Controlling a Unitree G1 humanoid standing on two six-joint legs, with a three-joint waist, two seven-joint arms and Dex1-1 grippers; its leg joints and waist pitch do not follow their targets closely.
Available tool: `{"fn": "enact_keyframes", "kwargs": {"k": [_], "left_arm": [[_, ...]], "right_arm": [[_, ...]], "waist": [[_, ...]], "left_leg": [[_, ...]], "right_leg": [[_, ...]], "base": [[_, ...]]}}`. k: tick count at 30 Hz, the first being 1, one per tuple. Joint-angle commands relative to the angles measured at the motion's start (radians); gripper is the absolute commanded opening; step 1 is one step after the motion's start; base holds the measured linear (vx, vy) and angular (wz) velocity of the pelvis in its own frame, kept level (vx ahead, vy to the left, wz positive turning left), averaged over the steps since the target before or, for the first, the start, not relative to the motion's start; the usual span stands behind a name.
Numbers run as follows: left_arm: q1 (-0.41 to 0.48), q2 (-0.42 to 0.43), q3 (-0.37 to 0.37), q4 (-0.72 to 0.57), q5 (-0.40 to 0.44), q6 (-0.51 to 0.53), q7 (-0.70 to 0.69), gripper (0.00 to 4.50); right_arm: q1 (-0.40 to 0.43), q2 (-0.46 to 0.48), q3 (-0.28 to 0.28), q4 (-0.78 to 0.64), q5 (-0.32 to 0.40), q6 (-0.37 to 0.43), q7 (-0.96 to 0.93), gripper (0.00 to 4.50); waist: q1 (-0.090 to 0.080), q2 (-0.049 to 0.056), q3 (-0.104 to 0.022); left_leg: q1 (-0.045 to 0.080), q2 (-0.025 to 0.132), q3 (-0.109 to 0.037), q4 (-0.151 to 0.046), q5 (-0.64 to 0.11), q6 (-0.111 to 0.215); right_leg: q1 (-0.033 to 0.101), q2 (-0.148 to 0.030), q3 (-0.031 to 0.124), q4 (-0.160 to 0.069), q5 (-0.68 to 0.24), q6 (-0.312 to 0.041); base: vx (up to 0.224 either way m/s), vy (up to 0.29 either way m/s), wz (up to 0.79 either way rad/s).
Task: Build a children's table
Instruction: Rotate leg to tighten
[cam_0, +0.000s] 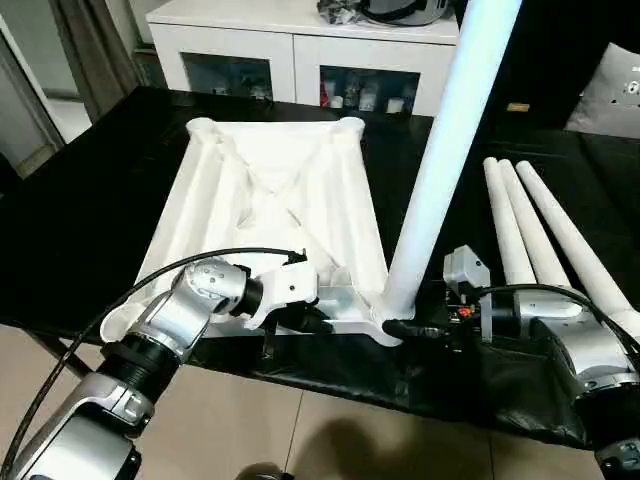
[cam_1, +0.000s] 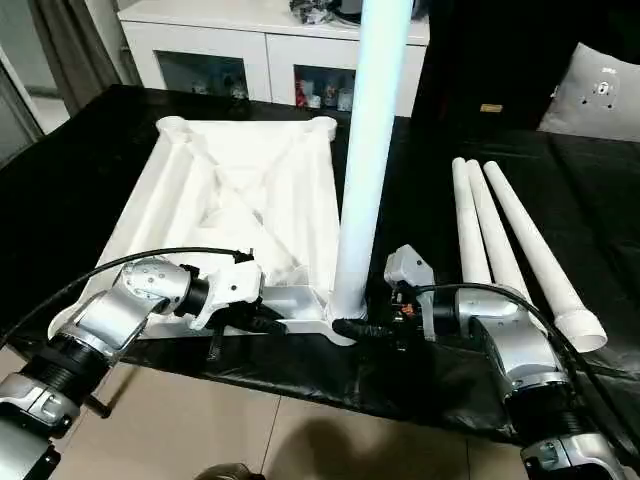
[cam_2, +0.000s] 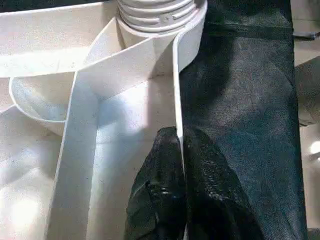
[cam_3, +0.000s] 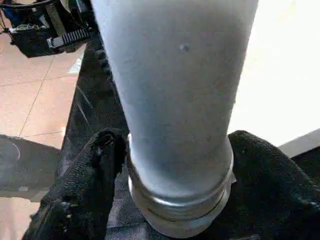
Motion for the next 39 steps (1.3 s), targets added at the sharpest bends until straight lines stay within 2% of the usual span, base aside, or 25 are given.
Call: {"fn": "enact_keyframes", "kwargs": {"k": [1,4,8,11,13,15,16,17,18,19,20,21,22,23,24,25,26,27,30,31,33,34,35,37,39], "left_arm": [[0.001,0.003,-0.038,0.017,0.036,-0.009,-0.012,0.0],[0.007,0.001,-0.035,0.015,0.029,0.004,-0.013,0.0],[0.032,-0.023,-0.016,-0.019,0.003,0.074,0.011,0.0],[0.048,-0.059,0.005,-0.052,-0.012,0.163,0.065,0.0],[0.055,-0.109,0.033,-0.081,-0.028,0.255,0.139,0.0],[0.051,-0.156,0.057,-0.094,-0.039,0.324,0.205,0.0],[0.047,-0.183,0.072,-0.098,-0.043,0.358,0.245,0.0],[0.038,-0.22,0.094,-0.098,-0.051,0.401,0.295,0.0],[0.038,-0.22,0.094,-0.098,-0.051,0.401,0.295,0.0],[0.032,-0.243,0.108,-0.098,-0.056,0.428,0.327,0.0],[0.015,-0.288,0.135,-0.081,-0.056,0.443,0.398,0.0],[-0.018,-0.373,0.178,-0.047,-0.054,0.464,0.524,0.0],[-0.029,-0.395,0.182,-0.033,-0.051,0.454,0.551,0.0],[-0.033,-0.405,0.173,-0.029,-0.043,0.447,0.554,0.0],[-0.033,-0.406,0.171,-0.028,-0.042,0.445,0.553,0.0],[-0.035,-0.409,0.165,-0.027,-0.038,0.441,0.552,0.0],[-0.034,-0.402,0.148,-0.029,-0.018,0.434,0.55,0.0],[-0.034,-0.402,0.148,-0.029,-0.018,0.434,0.55,0.0],[-0.033,-0.374,0.136,-0.024,0.002,0.411,0.545,0.0],[-0.037,-0.354,0.131,-0.004,0.021,0.379,0.55,0.0],[-0.045,-0.348,0.133,0.018,0.036,0.365,0.566,0.0],[-0.051,-0.342,0.131,0.034,0.046,0.346,0.574,0.0],[-0.057,-0.335,0.131,0.051,0.055,0.324,0.581,0.0],[-0.079,-0.32,0.135,0.096,0.07,0.272,0.602,0.0],[-0.108,-0.318,0.158,0.147,0.067,0.228,0.64,0.0]], "right_arm": [[-0.002,0.006,0.004,-0.011,0.013,-0.014,0.02,3.16],[0.01,0.014,0.005,-0.02,0.022,-0.001,0.018,2.81],[0.043,0.044,0.009,-0.06,0.04,0.057,-0.019,2.7],[0.046,0.08,0.013,-0.045,-0.005,0.089,-0.128,2.69],[0.034,0.134,-0.002,-0.009,-0.043,0.108,-0.263,2.67],[0.015,0.186,-0.036,0.022,-0.044,0.126,-0.367,2.67],[0.002,0.215,-0.056,0.039,-0.043,0.139,-0.425,2.67],[-0.012,0.246,-0.076,0.054,-0.043,0.154,-0.487,2.67],[-0.012,0.246,-0.076,0.054,-0.043,0.154,-0.487,2.67],[-0.02,0.265,-0.089,0.061,-0.044,0.164,-0.526,2.67],[-0.04,0.295,-0.111,0.085,-0.05,0.177,-0.607,2.67],[-0.074,0.343,-0.133,0.126,-0.082,0.167,-0.744,2.67],[-0.082,0.354,-0.134,0.137,-0.098,0.156,-0.784,2.67],[-0.082,0.361,-0.135,0.142,-0.104,0.141,-0.796,2.67],[-0.082,0.362,-0.136,0.142,-0.105,0.139,-0.797,2.67],[-0.082,0.366,-0.138,0.144,-0.107,0.132,-0.801,3.23],[-0.074,0.367,-0.147,0.133,-0.11,0.132,-0.812,3.37],[-0.074,0.367,-0.147,0.133,-0.11,0.132,-0.812,3.37],[-0.054,0.35,-0.157,0.107,-0.117,0.119,-0.824,3.7],[-0.037,0.329,-0.155,0.09,-0.135,0.084,-0.821,3.8],[-0.028,0.33,-0.172,0.077,-0.118,0.093,-0.815,3.86],[-0.02,0.326,-0.176,0.061,-0.113,0.092,-0.813,4.14],[-0.008,0.321,-0.18,0.042,-0.106,0.095,-0.806,4.14],[0.024,0.296,-0.18,-0.007,-0.113,0.077,-0.799,4.33],[0.05,0.287,-0.204,-0.053,-0.097,0.072,-0.802,4.42]], "waist": [[-0.001,-0.015,-0.064],[0.001,-0.015,-0.065],[0.002,-0.013,-0.064],[-0.002,-0.014,-0.062],[-0.016,-0.014,-0.052],[-0.033,-0.015,-0.042],[-0.048,-0.019,-0.038],[-0.061,-0.019,-0.039],[-0.063,-0.018,-0.041],[-0.068,-0.02,-0.043],[-0.07,0.0,-0.042],[-0.079,-0.007,-0.042],[-0.083,-0.014,-0.046],[-0.078,-0.015,-0.049],[-0.074,-0.014,-0.05],[-0.069,-0.012,-0.05],[-0.064,-0.013,-0.052],[-0.062,-0.012,-0.055],[-0.057,-0.011,-0.065],[-0.05,-0.01,-0.067],[-0.049,-0.009,-0.073],[-0.049,-0.011,-0.066],[-0.049,-0.009,-0.065],[-0.045,-0.013,-0.06],[-0.046,-0.011,-0.059]], "left_leg": [[0.013,0.131,-0.05,-0.07,-0.115,0.088],[0.012,0.131,-0.05,-0.07,-0.108,0.089],[0.011,0.134,-0.051,-0.071,-0.106,0.087],[0.012,0.132,-0.051,-0.073,-0.121,0.079],[0.018,0.133,-0.055,-0.082,-0.179,0.041],[0.027,0.127,-0.058,-0.084,-0.274,0.002],[0.037,0.119,-0.062,-0.082,-0.333,-0.015],[0.042,0.116,-0.063,-0.08,-0.352,-0.023],[0.042,0.115,-0.065,-0.079,-0.351,-0.023],[0.037,0.115,-0.065,-0.081,-0.341,-0.014],[0.036,0.116,-0.067,-0.083,-0.339,-0.01],[0.034,0.118,-0.062,-0.085,-0.337,-0.014],[0.036,0.116,-0.066,-0.083,-0.33,-0.023],[0.031,0.109,-0.06,-0.078,-0.289,-0.004],[0.028,0.108,-0.057,-0.077,-0.264,0.009],[0.022,0.109,-0.055,-0.077,-0.227,0.03],[0.019,0.111,-0.053,-0.078,-0.197,0.046],[0.019,0.113,-0.053,-0.077,-0.181,0.051],[0.01,0.117,-0.052,-0.071,-0.079,0.087],[0.007,0.117,-0.052,-0.069,-0.054,0.102],[0.002,0.116,-0.051,-0.063,-0.021,0.125],[0.001,0.118,-0.05,-0.066,-0.035,0.137],[0.003,0.118,-0.05,-0.067,-0.054,0.133],[0.007,0.119,-0.05,-0.072,-0.104,0.11],[0.01,0.123,-0.052,-0.076,-0.128,0.093]], "right_leg": [[0.045,-0.14,0.081,-0.065,-0.257,-0.136],[0.045,-0.14,0.082,-0.063,-0.243,-0.139],[0.046,-0.142,0.082,-0.062,-0.245,-0.142],[0.045,-0.142,0.082,-0.066,-0.263,-0.143],[0.041,-0.144,0.082,-0.079,-0.348,-0.138],[0.041,-0.147,0.077,-0.097,-0.491,-0.112],[0.039,-0.147,0.069,-0.113,-0.589,-0.08],[0.037,-0.147,0.067,-0.121,-0.62,-0.063],[0.036,-0.147,0.066,-0.123,-0.621,-0.058],[0.04,-0.145,0.069,-0.123,-0.599,-0.049],[0.037,-0.142,0.072,-0.118,-0.569,-0.056],[0.035,-0.136,0.073,-0.118,-0.545,-0.063],[0.037,-0.136,0.069,-0.114,-0.521,-0.075],[0.042,-0.14,0.072,-0.114,-0.5,-0.074],[0.042,-0.144,0.076,-0.115,-0.484,-0.076],[0.044,-0.143,0.081,-0.11,-0.454,-0.08],[0.045,-0.141,0.083,-0.104,-0.419,-0.082],[0.046,-0.141,0.083,-0.099,-0.391,-0.088],[0.052,-0.138,0.085,-0.071,-0.197,-0.134],[0.053,-0.138,0.083,-0.066,-0.156,-0.143],[0.055,-0.138,0.083,-0.056,-0.092,-0.153],[0.05,-0.136,0.08,-0.062,-0.11,-0.153],[0.051,-0.137,0.079,-0.066,-0.141,-0.15],[0.05,-0.135,0.079,-0.08,-0.246,-0.113],[0.048,-0.136,0.08,-0.081,-0.267,-0.105]], "base": [[0.0,0.0,0.0],[0.0,0.0,0.0],[0.0,0.0,0.0],[0.0,0.0,0.0],[0.0,0.0,0.0],[0.0,0.0,0.0],[0.0,0.0,0.0],[0.0,0.0,0.0],[0.0,0.0,0.0],[0.0,0.0,0.0],[0.0,0.0,0.0],[0.0,0.0,0.0],[0.0,0.0,0.0],[0.0,0.0,0.0],[0.0,0.0,0.0],[0.0,0.0,0.0],[0.0,0.0,0.0],[0.0,0.0,0.0],[0.0,0.0,0.0],[0.0,0.0,0.0],[0.0,0.0,0.0],[0.0,0.0,0.0],[0.0,0.0,0.0],[0.0,0.0,0.0],[0.0,0.0,0.0]]}}
